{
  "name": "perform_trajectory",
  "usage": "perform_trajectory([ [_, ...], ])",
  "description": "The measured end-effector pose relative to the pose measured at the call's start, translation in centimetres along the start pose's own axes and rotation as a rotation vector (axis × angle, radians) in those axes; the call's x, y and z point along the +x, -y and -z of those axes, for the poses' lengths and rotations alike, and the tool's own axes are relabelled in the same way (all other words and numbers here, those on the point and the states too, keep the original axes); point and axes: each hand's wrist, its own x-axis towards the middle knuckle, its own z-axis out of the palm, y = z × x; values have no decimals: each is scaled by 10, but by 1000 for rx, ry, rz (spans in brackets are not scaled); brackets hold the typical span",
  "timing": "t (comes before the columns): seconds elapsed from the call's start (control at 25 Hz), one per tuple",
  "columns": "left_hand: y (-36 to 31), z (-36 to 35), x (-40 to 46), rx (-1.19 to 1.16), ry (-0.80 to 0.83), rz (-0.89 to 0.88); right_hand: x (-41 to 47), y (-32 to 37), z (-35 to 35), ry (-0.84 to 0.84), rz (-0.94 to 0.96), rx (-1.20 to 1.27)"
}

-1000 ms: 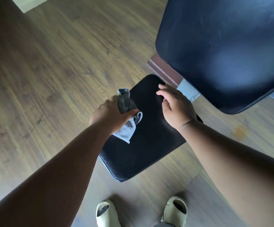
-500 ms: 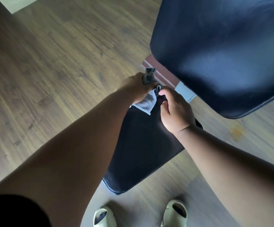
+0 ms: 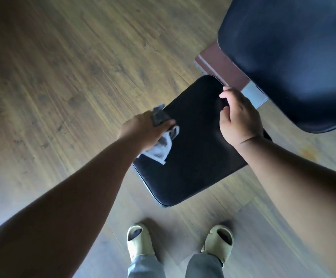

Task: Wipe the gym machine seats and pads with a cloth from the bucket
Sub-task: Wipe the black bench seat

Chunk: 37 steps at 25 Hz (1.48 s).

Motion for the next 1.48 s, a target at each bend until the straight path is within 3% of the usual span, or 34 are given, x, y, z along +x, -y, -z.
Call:
perform_trajectory([
  [0.12, -64, 2, 55, -19, 37, -186, 0, 0, 0, -6, -5, -3],
  [0.28, -87, 1, 69, -118, 52, -232, 1, -2, 1, -13, 3, -5],
  [0.52, 23, -7, -36, -125, -56, 161, 0, 2, 4, 8, -16, -5],
  [0.72, 11, -64, -112, -923, -313, 558, 0, 2, 2, 22, -30, -33],
  [0.84, -11, -93, -135, -1042, -379, 628, -1, 1, 1, 20, -25, -38],
  [1.12, -4, -103, -146, -883, -403, 352, -1, 3, 2, 39, -28, -37],
  [1.32, 1, -96, -134, -470, -352, 253, -2, 1, 2, 27, -26, -20],
  [1.48, 12, -83, -122, -85, -351, 70, -3, 1, 3, 43, -24, -27],
])
